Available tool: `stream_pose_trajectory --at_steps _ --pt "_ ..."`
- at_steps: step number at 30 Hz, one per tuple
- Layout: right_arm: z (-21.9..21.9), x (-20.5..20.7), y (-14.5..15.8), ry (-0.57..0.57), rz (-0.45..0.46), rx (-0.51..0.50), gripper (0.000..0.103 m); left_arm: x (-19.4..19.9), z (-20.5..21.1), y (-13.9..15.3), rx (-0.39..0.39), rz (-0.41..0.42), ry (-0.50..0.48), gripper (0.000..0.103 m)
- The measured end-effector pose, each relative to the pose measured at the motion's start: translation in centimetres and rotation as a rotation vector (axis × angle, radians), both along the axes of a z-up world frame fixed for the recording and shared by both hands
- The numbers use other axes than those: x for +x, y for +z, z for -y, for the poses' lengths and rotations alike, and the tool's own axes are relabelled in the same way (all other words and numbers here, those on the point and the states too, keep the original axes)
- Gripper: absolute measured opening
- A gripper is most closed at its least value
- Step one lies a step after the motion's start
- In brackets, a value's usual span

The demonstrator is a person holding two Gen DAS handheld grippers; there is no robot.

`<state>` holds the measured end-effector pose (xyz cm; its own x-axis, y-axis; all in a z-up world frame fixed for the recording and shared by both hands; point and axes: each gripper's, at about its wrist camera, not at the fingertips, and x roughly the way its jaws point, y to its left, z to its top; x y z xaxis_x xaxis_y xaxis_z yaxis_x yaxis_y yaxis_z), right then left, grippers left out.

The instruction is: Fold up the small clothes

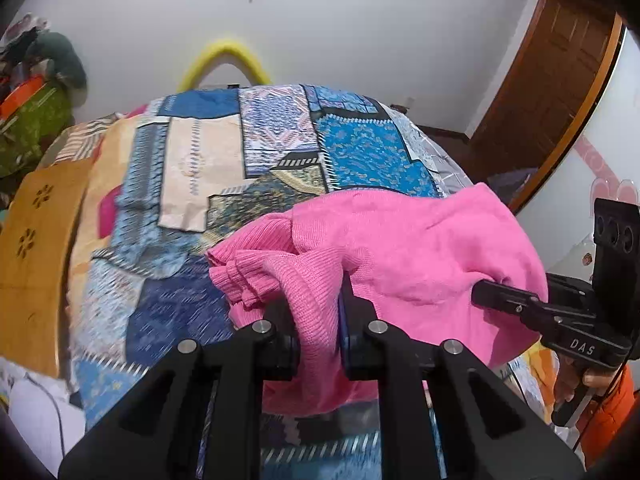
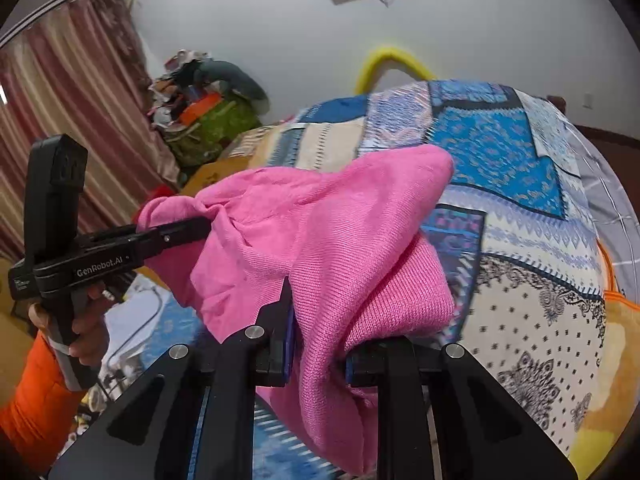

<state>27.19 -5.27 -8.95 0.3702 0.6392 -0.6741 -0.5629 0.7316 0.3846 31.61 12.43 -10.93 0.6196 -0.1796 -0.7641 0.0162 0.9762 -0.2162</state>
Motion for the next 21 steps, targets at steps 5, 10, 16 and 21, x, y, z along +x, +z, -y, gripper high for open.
stream_pose_trajectory --at_steps 5,10,16,21 --pt "-2.0 -2.1 -0.1 0.045 -0.029 -0.004 0.016 -3.9 -1.7 -1.0 0.012 -0.042 0.036 0.015" --pt "-4.0 -3.1 -3.7 0.084 -0.120 -0.033 0.016 -6.9 -3.1 -4.6 0.012 -0.118 0.080 0.015" --pt "-5.4 -3.9 -8.4 0.097 -0.207 -0.088 0.017 -8.3 -4.6 -10.3 -0.013 -0.216 0.119 0.016" --pt "-4.8 -4.3 -8.4 0.073 -0.189 -0.113 0.022 -9.3 -5.9 -11.6 -0.006 -0.217 0.133 0.022"
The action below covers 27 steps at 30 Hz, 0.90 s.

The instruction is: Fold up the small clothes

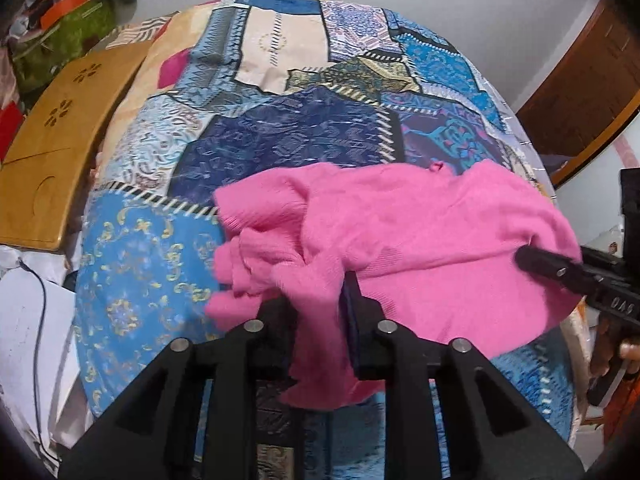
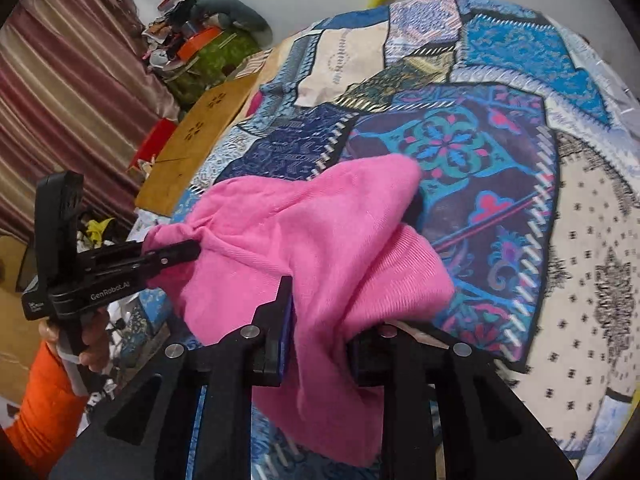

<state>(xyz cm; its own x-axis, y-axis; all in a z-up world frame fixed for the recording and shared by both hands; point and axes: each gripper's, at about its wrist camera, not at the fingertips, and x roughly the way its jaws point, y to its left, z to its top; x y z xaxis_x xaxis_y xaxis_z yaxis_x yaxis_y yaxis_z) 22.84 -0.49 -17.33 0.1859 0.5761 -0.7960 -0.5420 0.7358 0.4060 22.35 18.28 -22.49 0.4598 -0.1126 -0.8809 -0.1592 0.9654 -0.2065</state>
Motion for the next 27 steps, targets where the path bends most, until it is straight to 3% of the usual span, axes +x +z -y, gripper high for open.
stream_pose_trajectory --at_steps 3,5,10,12,14,17,27 --pt "0.8 -0.3 0.4 -0.001 0.034 -0.039 0.024 -0.5 -0.9 0.0 0.090 -0.001 0.014 0.022" --pt "1.5 -0.6 0.5 -0.008 0.049 -0.061 0.032 -0.9 -1.5 -0.1 0.137 -0.011 0.014 0.022" --pt "2.8 -0.5 1.7 -0.032 0.085 -0.091 0.035 -1.8 -3.8 0.2 0.201 -0.016 0.014 0.022" --pt "2.9 -0.2 2.4 -0.044 0.109 -0.093 0.036 -1.8 -4.4 0.8 0.190 0.000 0.014 0.022" --pt "2.8 0.3 3.0 -0.058 0.124 -0.076 0.045 -1.4 -4.6 1.3 0.170 0.014 0.009 0.026" --pt "2.0 1.5 3.2 -0.072 0.141 -0.072 0.046 -0.3 -4.1 2.0 0.116 0.031 -0.033 0.026" --pt "-1.4 5.2 -0.7 -0.053 0.062 -0.098 0.046 4.9 -0.8 0.3 0.014 0.001 -0.159 0.026"
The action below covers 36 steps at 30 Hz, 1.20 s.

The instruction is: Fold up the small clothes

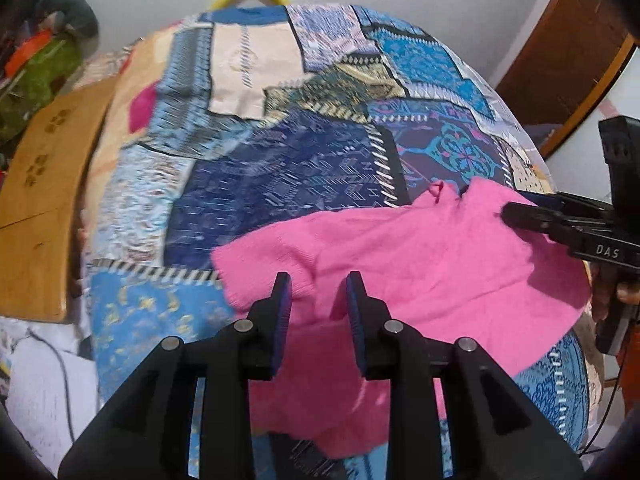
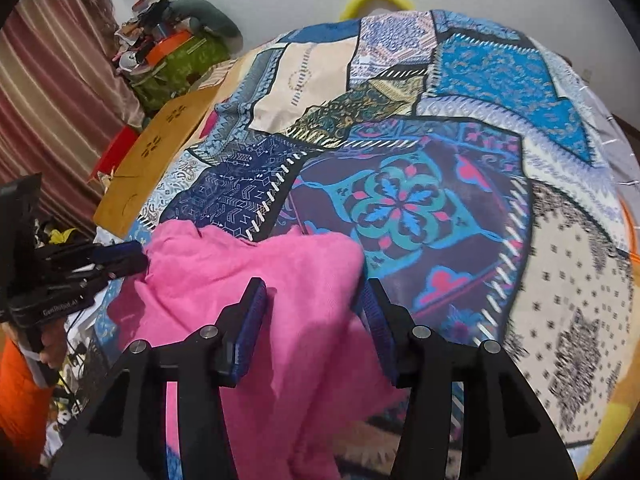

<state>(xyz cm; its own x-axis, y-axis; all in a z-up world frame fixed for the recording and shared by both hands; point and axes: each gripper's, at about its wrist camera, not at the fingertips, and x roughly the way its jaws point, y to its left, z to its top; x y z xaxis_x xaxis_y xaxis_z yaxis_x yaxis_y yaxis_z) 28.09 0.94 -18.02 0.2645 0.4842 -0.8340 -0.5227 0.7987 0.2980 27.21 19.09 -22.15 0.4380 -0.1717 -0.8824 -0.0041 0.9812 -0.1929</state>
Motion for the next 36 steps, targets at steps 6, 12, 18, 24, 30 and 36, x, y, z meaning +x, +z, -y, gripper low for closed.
stream_pose_trajectory --at_steps 6,12,18,24,30,36 --pt "-1.5 -0.3 -0.4 0.053 0.033 -0.034 0.020 0.4 0.2 -0.6 -0.099 0.015 -0.009 0.015" --pt "-1.0 -1.2 1.4 0.071 0.143 -0.019 0.007 0.4 0.3 0.9 -0.071 0.098 0.010 0.004" --pt "-0.6 -0.8 1.7 0.056 0.184 -0.045 0.007 1.9 1.0 2.8 -0.011 0.145 0.001 0.003" --pt "0.5 -0.1 -0.2 0.019 0.135 -0.105 0.007 4.3 0.9 -0.2 0.050 0.024 0.036 0.005" --pt "1.5 -0.9 1.4 0.018 0.155 -0.095 0.007 3.8 -1.5 -0.3 0.141 0.020 0.124 0.005" --pt "-0.8 -2.5 3.8 0.102 0.191 -0.040 0.041 1.8 -2.3 1.9 0.078 0.063 0.120 0.007"
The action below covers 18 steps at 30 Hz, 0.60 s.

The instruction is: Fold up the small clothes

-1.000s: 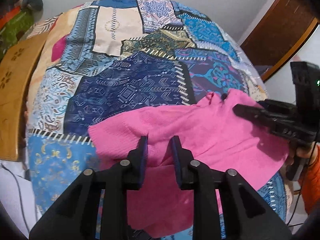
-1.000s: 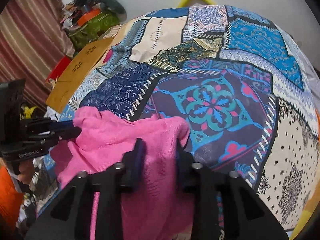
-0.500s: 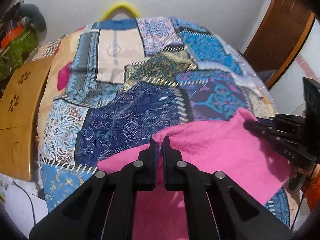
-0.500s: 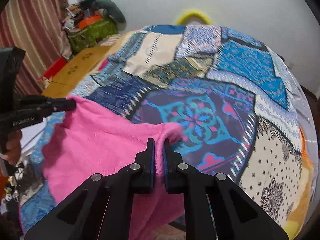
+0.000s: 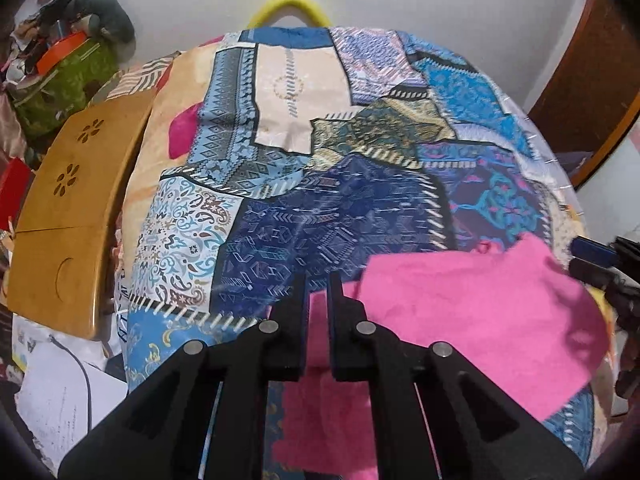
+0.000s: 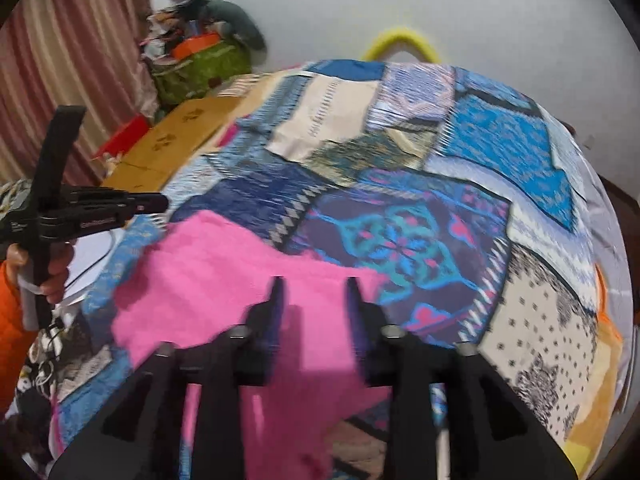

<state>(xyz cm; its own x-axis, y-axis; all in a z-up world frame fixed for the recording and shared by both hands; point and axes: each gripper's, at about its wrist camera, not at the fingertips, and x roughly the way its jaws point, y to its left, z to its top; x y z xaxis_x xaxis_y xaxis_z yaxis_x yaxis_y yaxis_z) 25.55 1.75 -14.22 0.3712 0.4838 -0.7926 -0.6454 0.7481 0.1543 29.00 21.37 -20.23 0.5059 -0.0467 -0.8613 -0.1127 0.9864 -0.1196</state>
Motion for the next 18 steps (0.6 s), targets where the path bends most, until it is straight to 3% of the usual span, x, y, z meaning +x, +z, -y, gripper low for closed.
stream_pose_trajectory --at_steps 1,2,6,10,14,18 --pt "-0.7 -0.3 0.0 0.022 -0.005 0.005 0.051 -0.3 0.3 0.1 -0.007 0.005 -0.007 0.007" --pt "-1.2 -0.6 -0.2 0.039 -0.009 0.008 0.054 -0.7 0.6 0.2 -0.017 0.015 -0.019 0.007" --pt "-3.3 -1.4 -1.8 0.094 -0.036 -0.041 0.054 -1.5 2.5 -0.5 -0.037 -0.005 -0.069 0.016" --pt "-3.6 -1.7 -3.5 0.101 -0.059 -0.090 0.054 -1.9 4.2 -1.9 0.015 -0.027 -0.099 0.025" --pt "-2.3 -1.5 -3.9 0.074 -0.061 -0.092 0.054 -2.2 3.9 -2.8 0.042 -0.028 -0.072 0.045" --pt "-0.5 -1.3 -3.7 0.024 -0.062 -0.085 0.054 -2.7 2.7 -2.8 0.073 -0.026 -0.033 0.051"
